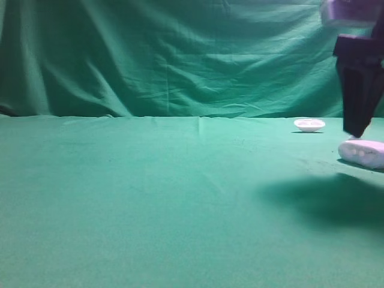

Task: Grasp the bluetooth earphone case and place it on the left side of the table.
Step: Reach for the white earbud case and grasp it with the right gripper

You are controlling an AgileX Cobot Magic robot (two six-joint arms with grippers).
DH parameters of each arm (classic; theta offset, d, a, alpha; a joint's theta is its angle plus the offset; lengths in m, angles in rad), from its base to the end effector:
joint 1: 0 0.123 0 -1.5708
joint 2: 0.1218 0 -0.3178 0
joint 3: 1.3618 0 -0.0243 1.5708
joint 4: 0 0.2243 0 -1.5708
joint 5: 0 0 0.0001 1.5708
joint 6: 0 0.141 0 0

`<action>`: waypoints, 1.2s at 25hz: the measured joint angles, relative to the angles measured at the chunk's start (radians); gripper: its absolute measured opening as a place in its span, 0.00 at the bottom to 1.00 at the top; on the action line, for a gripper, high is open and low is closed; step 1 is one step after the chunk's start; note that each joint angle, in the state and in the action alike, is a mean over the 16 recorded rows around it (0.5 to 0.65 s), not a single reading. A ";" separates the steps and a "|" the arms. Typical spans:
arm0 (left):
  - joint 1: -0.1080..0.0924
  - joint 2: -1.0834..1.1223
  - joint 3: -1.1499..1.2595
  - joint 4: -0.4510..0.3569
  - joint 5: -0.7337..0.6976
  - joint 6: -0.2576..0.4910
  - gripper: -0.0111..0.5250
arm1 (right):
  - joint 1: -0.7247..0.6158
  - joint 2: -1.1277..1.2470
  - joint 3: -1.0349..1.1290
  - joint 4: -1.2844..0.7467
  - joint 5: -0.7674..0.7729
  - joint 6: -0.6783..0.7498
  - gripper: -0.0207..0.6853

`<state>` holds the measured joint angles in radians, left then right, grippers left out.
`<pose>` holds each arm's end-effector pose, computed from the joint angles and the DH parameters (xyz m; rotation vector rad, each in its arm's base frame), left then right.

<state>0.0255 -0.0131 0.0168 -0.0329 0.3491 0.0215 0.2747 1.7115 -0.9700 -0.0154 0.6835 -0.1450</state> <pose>0.0416 -0.0005 0.1633 -0.0242 1.8360 0.0010 0.2965 0.0821 0.1755 -0.6212 2.8413 0.0059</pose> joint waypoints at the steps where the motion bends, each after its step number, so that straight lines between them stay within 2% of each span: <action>1: 0.000 0.000 0.000 0.000 0.000 0.000 0.02 | 0.000 0.014 -0.005 -0.001 -0.003 0.000 0.80; 9: 0.000 0.000 0.000 0.000 0.000 0.000 0.02 | 0.001 0.077 -0.036 -0.004 -0.012 0.000 0.65; 16: 0.000 0.000 0.000 0.000 0.000 0.000 0.02 | 0.043 0.091 -0.142 -0.005 0.041 0.000 0.53; 21: 0.000 0.000 0.000 0.000 0.000 0.000 0.02 | 0.133 0.118 -0.305 -0.003 0.085 0.000 0.50; 30: 0.000 0.000 0.000 0.000 0.000 0.000 0.02 | 0.398 0.319 -0.748 0.005 0.128 0.000 0.50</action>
<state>0.0255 -0.0131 0.0168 -0.0329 0.3491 0.0215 0.6728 2.0305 -1.7177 -0.0099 0.8115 -0.1446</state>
